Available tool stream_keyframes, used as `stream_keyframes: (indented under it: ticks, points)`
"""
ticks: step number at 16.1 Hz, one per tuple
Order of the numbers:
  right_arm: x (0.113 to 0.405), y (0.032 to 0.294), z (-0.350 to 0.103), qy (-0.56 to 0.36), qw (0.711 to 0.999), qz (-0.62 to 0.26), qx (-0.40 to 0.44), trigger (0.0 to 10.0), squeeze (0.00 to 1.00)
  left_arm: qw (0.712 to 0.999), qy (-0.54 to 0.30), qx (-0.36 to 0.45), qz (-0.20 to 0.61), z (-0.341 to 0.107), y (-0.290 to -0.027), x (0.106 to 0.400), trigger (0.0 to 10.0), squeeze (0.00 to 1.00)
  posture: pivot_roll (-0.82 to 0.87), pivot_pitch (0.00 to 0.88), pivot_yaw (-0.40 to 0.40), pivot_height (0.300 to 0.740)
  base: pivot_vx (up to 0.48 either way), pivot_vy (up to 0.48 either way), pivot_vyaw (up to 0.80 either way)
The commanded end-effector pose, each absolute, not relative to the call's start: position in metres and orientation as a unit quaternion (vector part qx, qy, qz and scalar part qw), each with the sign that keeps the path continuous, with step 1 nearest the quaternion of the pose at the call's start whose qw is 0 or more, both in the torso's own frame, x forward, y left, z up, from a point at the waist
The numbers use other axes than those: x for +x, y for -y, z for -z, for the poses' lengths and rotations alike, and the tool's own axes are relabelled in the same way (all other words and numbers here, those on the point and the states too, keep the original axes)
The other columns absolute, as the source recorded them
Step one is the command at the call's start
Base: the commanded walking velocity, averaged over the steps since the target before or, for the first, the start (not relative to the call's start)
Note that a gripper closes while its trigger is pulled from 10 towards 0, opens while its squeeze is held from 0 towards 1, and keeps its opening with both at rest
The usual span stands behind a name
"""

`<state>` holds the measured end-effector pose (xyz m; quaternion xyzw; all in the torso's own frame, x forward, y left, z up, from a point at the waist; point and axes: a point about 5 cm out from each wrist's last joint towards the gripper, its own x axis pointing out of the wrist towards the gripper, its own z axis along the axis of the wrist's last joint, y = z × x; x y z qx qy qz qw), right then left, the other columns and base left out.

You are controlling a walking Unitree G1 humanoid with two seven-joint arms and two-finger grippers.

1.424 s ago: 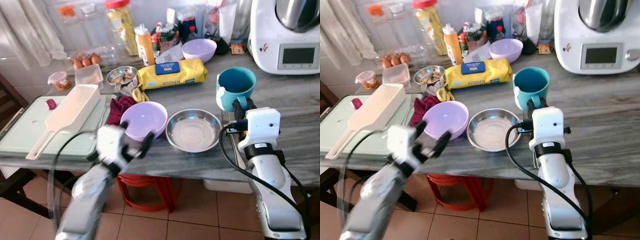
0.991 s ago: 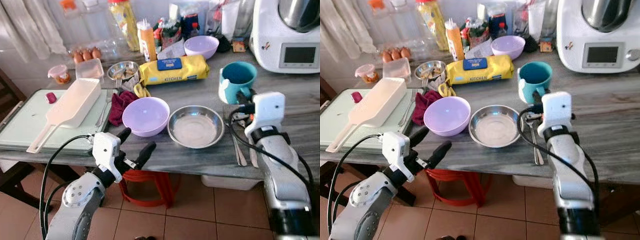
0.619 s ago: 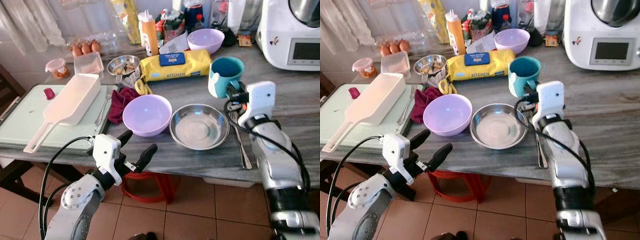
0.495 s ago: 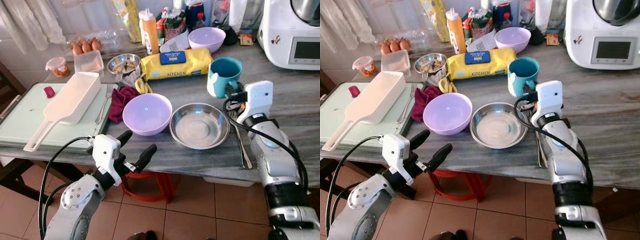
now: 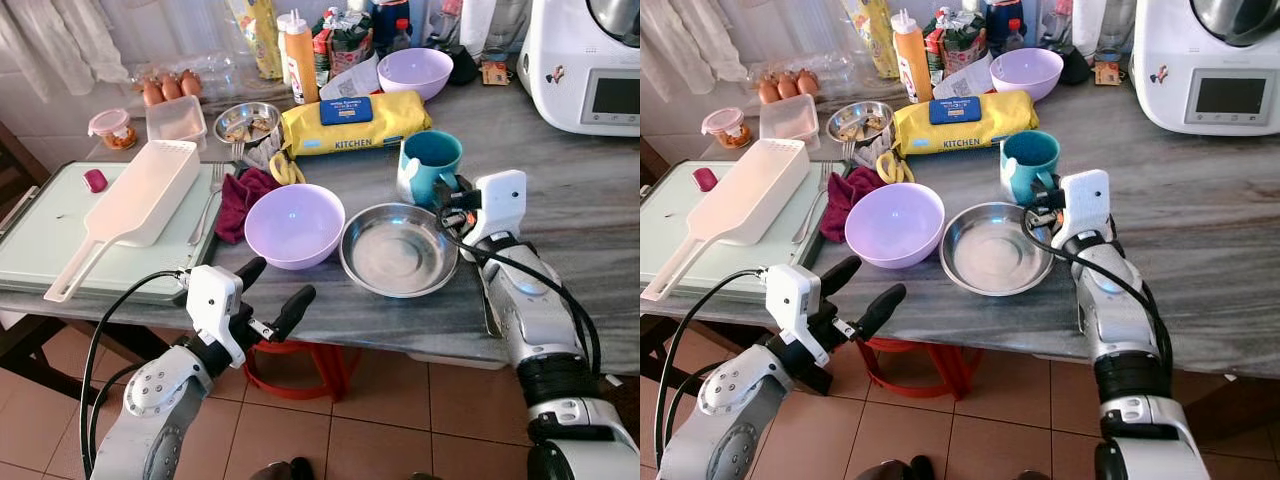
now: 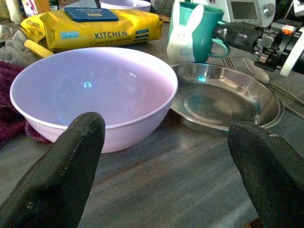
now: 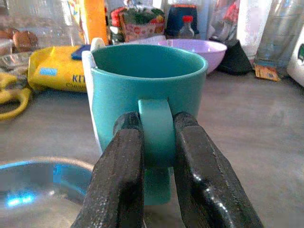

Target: Setting the table

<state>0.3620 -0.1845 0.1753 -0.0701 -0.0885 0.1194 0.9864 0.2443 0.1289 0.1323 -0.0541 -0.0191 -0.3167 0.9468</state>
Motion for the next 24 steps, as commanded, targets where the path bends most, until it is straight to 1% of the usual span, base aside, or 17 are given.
stream_keyframes:
  ticks: [1, 2, 5, 10, 12, 13, 15, 16, 18, 19, 20, 24]
  points:
    - [0.364, 0.177, -0.18, 0.102, 0.983, -0.133, -0.068, 10.0, 0.31, 0.948, 0.017, -0.051, 0.314, -0.134, -0.129, 0.244, 10.0, 0.0, -0.03, 0.156, 0.128, 0.74, 0.0, 0.0, 0.0]
    - [0.365, 0.176, -0.177, 0.099, 0.984, -0.137, -0.064, 10.0, 1.0, 0.948, 0.019, -0.05, 0.313, -0.134, -0.129, 0.244, 10.0, 0.0, -0.03, 0.154, 0.127, 0.74, 0.0, 0.0, 0.0]
    - [0.362, 0.176, -0.17, 0.093, 0.984, -0.141, -0.062, 10.0, 1.0, 0.948, 0.024, -0.051, 0.312, -0.137, -0.126, 0.244, 10.0, 0.0, -0.03, 0.145, 0.125, 0.74, 0.0, 0.0, 0.0]
    - [0.361, 0.185, -0.169, 0.095, 0.986, -0.119, -0.073, 10.0, 1.0, 0.947, 0.028, -0.053, 0.314, -0.141, -0.123, 0.245, 10.0, 0.0, -0.04, 0.14, 0.124, 0.74, 0.0, 0.0, 0.0]
    - [0.361, 0.188, -0.187, 0.131, 0.982, -0.104, -0.085, 10.0, 1.0, 0.948, 0.03, -0.053, 0.313, -0.142, -0.123, 0.247, 10.0, 0.0, -0.04, 0.137, 0.124, 0.74, 0.0, 0.0, 0.0]
    - [0.357, 0.184, -0.206, 0.167, 0.975, -0.108, -0.095, 10.0, 1.0, 0.948, 0.031, -0.053, 0.313, -0.143, -0.123, 0.248, 10.0, 0.0, -0.04, 0.134, 0.123, 0.74, 0.0, 0.0, 0.0]
    - [0.35, 0.177, -0.221, 0.196, 0.967, -0.127, -0.105, 10.0, 1.0, 0.948, 0.032, -0.052, 0.313, -0.143, -0.122, 0.249, 10.0, 0.0, -0.05, 0.126, 0.122, 0.74, 0.0, 0.0, 0.0]
    - [0.34, 0.172, -0.23, 0.214, 0.961, -0.135, -0.108, 10.0, 1.0, 0.948, 0.033, -0.053, 0.312, -0.142, -0.123, 0.25, 10.0, 0.0, -0.05, 0.125, 0.121, 0.74, 0.0, 0.0, 0.0]
    - [0.328, 0.169, -0.232, 0.225, 0.958, -0.136, -0.114, 10.0, 1.0, 0.948, 0.035, -0.055, 0.311, -0.142, -0.122, 0.252, 10.0, 0.0, -0.06, 0.12, 0.12, 0.74, 0.0, 0.0, 0.0]
    - [0.314, 0.164, -0.225, 0.218, 0.96, -0.139, -0.108, 10.0, 1.0, 0.949, 0.036, -0.056, 0.309, -0.14, -0.121, 0.255, 10.0, 0.0, -0.07, 0.112, 0.121, 0.74, 0.0, 0.0, 0.0]
    - [0.309, 0.162, -0.22, 0.213, 0.961, -0.141, -0.105, 10.0, 1.0, 0.949, 0.036, -0.058, 0.307, -0.139, -0.121, 0.256, 10.0, 0.0, -0.07, 0.107, 0.12, 0.74, 0.0, 0.0, 0.0]
    - [0.273, 0.144, -0.185, 0.154, 0.972, -0.156, -0.08, 10.0, 1.0, 0.958, 0.042, -0.065, 0.277, -0.135, -0.122, 0.266, 10.0, 0.0, -0.09, 0.07, 0.121, 0.74, 0.0, 0.0, 0.0]
